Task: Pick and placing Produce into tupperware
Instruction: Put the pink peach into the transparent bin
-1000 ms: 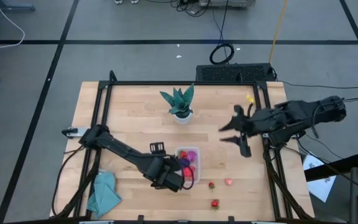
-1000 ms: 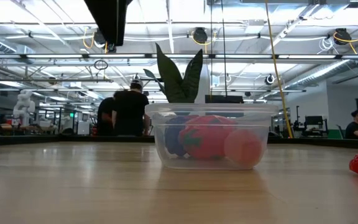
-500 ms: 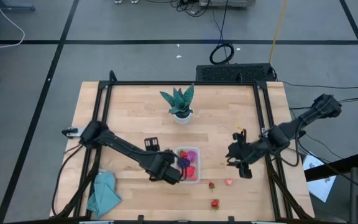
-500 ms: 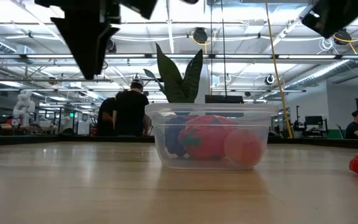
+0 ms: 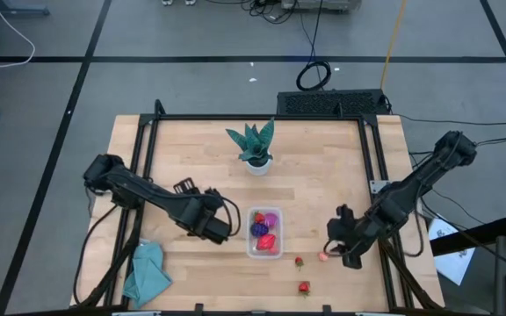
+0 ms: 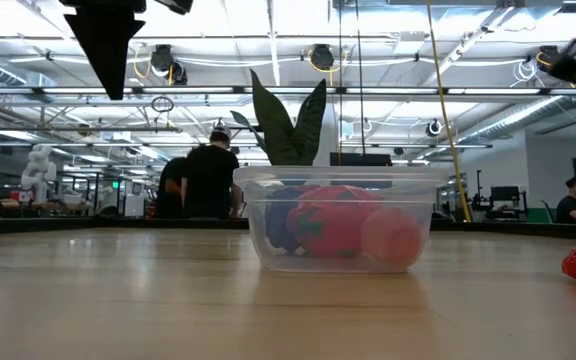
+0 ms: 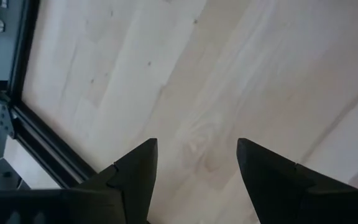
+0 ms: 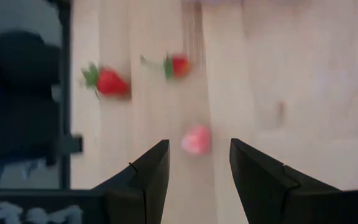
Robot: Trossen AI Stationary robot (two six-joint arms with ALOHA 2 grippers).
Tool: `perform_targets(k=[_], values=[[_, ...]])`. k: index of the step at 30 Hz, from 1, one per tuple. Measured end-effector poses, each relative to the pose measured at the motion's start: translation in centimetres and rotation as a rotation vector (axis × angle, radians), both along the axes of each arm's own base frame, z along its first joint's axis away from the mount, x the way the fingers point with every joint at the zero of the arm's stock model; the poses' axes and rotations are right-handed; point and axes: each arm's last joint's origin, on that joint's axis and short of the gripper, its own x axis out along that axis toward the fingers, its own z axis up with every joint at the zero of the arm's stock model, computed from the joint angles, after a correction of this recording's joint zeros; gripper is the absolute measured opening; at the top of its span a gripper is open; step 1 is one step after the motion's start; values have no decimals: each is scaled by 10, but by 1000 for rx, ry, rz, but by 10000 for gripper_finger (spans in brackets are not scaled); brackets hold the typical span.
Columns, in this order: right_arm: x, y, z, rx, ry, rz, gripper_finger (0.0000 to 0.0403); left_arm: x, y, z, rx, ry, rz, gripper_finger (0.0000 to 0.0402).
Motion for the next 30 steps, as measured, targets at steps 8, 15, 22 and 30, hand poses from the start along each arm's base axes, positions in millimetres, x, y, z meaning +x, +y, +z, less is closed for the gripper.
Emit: perform_targets(k=[8, 15, 22, 30], values=[[9, 11, -26, -38, 148, 62, 160, -2, 2, 2, 6, -15, 4, 225], [16, 11, -36, -61, 180, 44, 160, -2, 2, 2, 6, -15, 4, 225], [28, 11, -47, -32, 213, 38, 160, -2, 2, 2, 6, -15, 4, 225], [31, 12, -48, -19, 194, 34, 160, -2, 2, 2, 6, -12, -1, 225]])
